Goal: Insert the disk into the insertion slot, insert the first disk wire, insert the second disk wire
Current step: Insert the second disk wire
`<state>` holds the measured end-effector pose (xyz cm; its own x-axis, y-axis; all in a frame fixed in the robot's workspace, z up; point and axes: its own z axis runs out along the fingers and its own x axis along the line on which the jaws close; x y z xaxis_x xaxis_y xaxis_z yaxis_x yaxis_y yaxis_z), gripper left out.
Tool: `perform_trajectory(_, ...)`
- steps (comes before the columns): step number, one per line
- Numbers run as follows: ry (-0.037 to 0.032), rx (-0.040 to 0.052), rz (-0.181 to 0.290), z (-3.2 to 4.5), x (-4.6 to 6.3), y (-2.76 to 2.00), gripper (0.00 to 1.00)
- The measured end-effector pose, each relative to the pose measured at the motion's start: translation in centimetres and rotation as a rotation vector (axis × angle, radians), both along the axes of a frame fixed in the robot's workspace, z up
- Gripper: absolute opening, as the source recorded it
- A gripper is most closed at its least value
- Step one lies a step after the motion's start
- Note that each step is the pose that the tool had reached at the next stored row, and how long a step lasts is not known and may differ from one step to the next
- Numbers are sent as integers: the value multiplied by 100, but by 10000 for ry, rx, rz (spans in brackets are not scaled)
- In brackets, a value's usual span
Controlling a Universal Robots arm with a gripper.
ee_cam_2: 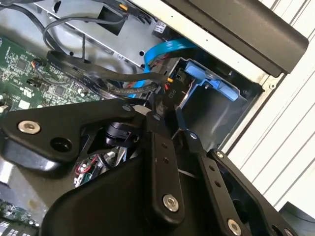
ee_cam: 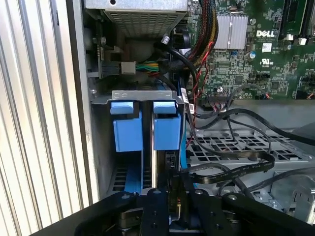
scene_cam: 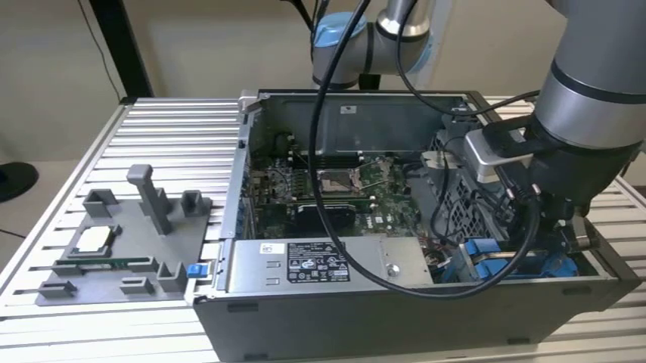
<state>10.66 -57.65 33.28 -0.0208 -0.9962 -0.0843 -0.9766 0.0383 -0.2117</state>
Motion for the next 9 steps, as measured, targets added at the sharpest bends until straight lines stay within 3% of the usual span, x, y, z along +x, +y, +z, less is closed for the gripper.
perform_trajectory(6,0,-6,-30,277,-2,0,100)
perform_trajectory(9,1,-5,-30,321,-2,-1,100)
